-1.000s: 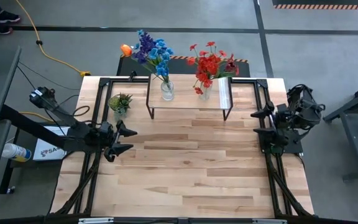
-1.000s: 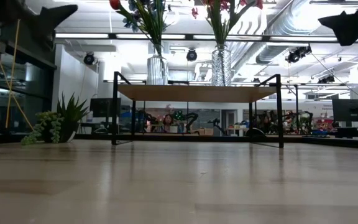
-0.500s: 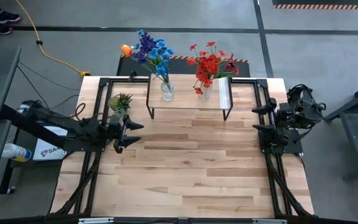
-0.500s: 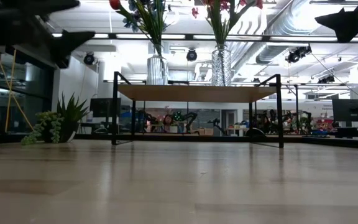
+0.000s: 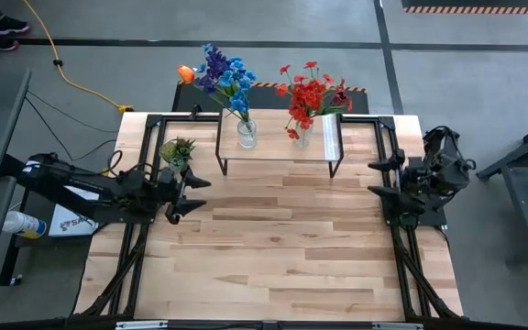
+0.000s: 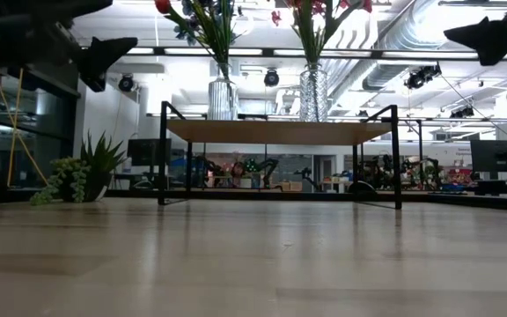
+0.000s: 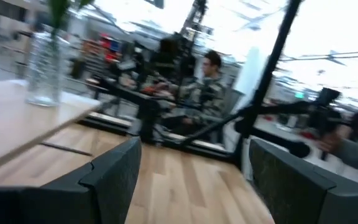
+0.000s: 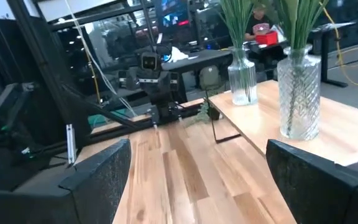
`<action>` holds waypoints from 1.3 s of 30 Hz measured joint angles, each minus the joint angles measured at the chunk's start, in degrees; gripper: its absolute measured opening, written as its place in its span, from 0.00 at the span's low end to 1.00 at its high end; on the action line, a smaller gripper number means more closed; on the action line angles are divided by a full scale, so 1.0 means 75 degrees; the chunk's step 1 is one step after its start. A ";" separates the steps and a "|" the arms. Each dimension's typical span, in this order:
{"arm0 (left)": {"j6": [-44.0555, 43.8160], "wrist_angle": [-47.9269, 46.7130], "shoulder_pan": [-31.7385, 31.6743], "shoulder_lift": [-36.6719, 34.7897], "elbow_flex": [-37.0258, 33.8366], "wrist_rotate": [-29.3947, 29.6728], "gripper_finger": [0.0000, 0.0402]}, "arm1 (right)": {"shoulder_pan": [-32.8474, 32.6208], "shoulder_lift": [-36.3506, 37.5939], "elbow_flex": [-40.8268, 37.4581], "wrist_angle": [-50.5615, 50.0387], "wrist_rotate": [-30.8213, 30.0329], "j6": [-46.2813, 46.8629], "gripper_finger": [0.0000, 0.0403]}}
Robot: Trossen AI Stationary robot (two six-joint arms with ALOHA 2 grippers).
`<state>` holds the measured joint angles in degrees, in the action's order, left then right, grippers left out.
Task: Pick and place flowers into a vace then onto a shelf
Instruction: Return to Home Position
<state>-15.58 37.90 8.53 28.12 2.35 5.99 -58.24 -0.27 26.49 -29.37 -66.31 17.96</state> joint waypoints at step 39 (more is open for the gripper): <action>0.0339 -0.0054 0.1766 0.0029 0.0006 0.2094 0.82 | 0.5068 0.0000 -0.2692 0.3783 0.6570 0.0159 0.90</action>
<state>-13.04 37.50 21.78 28.34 2.39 21.69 -20.23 -0.27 6.31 -1.00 -17.03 19.15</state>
